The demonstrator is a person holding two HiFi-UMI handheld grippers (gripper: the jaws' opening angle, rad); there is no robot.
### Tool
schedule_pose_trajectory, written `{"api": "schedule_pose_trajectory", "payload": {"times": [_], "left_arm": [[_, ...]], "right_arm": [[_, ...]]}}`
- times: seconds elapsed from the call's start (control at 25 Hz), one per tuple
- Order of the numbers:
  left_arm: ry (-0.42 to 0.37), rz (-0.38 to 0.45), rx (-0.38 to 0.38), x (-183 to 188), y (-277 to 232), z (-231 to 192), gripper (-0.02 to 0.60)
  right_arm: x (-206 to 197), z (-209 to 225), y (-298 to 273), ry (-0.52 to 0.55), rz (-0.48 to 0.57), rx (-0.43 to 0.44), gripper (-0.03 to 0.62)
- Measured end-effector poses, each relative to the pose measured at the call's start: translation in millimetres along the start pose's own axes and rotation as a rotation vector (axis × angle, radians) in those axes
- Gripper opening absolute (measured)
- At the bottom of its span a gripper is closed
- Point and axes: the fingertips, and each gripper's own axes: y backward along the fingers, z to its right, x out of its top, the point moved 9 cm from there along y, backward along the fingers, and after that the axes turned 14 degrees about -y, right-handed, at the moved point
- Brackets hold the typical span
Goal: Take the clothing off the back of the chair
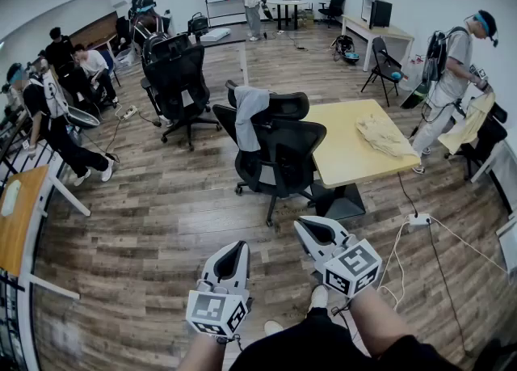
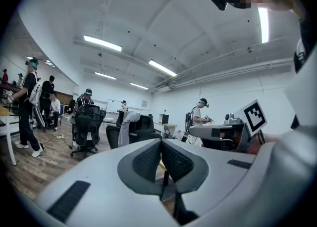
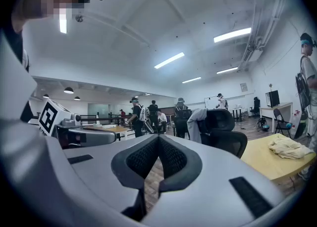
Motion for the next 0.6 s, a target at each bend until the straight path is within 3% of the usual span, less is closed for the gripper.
{"api": "schedule_pose_trajectory", "payload": {"times": [0.6], "left_arm": [[0.01,0.01,-0.001,0.5,0.9,8.8,0.018]], "right_arm": [[2.3,3.5,8.3,-0.005,0.02,0.007,0.012]]}}
